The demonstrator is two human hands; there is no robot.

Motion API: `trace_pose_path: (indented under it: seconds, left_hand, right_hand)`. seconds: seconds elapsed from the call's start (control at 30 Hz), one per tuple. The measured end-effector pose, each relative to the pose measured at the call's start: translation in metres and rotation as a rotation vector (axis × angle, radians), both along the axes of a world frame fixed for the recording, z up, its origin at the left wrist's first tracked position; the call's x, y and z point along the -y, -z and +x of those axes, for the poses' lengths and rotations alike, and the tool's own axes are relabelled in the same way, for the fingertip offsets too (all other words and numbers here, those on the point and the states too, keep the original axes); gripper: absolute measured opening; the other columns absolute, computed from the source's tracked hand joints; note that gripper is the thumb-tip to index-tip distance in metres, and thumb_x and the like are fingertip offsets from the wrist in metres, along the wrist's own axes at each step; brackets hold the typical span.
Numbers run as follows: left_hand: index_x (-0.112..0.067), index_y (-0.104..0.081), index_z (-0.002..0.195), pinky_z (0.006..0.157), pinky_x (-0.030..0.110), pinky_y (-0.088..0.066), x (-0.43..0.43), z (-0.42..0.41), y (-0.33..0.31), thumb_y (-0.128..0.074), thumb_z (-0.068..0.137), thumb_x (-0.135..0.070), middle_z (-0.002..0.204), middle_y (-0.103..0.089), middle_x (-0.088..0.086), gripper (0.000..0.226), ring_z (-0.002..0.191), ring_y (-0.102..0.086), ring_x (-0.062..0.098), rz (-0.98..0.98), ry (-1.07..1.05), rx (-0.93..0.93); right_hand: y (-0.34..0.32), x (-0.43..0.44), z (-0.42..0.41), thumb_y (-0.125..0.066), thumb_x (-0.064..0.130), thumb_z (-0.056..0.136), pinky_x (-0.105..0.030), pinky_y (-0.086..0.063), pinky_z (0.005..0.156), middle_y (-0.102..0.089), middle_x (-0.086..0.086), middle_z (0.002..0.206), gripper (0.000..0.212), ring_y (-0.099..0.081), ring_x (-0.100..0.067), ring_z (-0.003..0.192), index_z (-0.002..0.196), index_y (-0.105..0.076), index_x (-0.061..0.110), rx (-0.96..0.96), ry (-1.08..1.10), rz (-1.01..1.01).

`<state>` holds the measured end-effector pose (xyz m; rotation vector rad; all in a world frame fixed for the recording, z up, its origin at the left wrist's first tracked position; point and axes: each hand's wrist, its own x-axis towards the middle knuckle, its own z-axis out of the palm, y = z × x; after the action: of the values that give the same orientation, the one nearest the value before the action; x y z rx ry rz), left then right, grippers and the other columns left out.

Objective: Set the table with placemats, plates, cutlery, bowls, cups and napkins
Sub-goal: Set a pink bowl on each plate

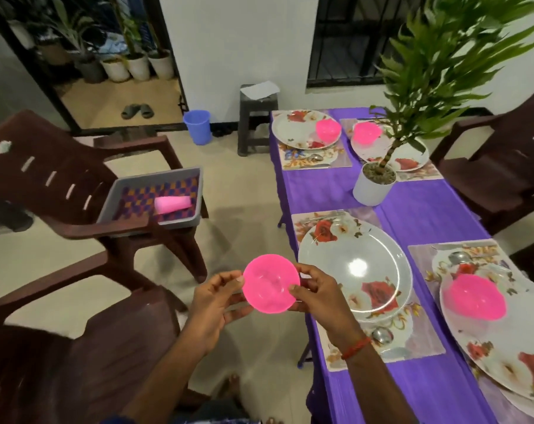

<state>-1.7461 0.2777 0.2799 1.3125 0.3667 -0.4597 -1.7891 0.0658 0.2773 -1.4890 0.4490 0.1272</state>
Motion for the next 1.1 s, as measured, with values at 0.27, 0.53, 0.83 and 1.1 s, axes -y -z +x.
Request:
trace_pose_path:
  seconds: [0.27,0.53,0.83,1.1]
  left_hand:
    - [-0.013,-0.069,0.112,0.078,0.04,-0.06,0.014,0.084,-0.011,-0.066,0.097,-0.016,0.112,-0.076,0.008,0.016,0.098,-0.073,0.029,-0.01,0.13,0.028]
    - [-0.019,-0.071,0.109,0.081,0.041,-0.056,0.031,0.124,0.0,-0.063,0.1,-0.021,0.11,-0.077,0.005,0.012,0.1,-0.073,0.028,0.023,0.227,0.007]
    - [-0.019,-0.071,0.107,0.082,0.041,-0.055,0.066,0.171,-0.008,-0.061,0.101,-0.021,0.107,-0.078,0.003,0.012,0.097,-0.073,0.025,0.081,0.249,0.043]
    - [-0.02,-0.071,0.105,0.079,0.039,-0.055,0.091,0.179,-0.001,-0.061,0.101,-0.022,0.106,-0.078,0.003,0.012,0.095,-0.074,0.024,0.118,0.256,0.026]
  right_hand:
    - [-0.005,0.032,0.033,-0.064,-0.001,0.093,-0.033,-0.062,0.069,-0.07,-0.007,0.115,0.041,-0.069,-0.025,0.1,0.13,-0.062,0.017,-0.046,0.227,-0.083]
    - [0.018,0.059,0.039,-0.062,0.001,0.095,-0.024,-0.059,0.061,-0.067,0.001,0.113,0.033,-0.064,-0.019,0.103,0.118,-0.064,0.024,-0.077,0.491,-0.082]
    - [0.076,0.156,0.026,-0.063,0.009,0.087,-0.053,-0.062,0.064,-0.068,-0.011,0.114,0.033,-0.068,-0.041,0.097,0.117,-0.067,0.02,-0.257,0.825,-0.193]
    - [0.094,0.192,0.021,-0.052,0.013,0.091,-0.044,-0.054,0.084,-0.07,-0.015,0.113,0.032,-0.063,-0.034,0.103,0.119,-0.069,0.009,-0.427,0.749,-0.535]
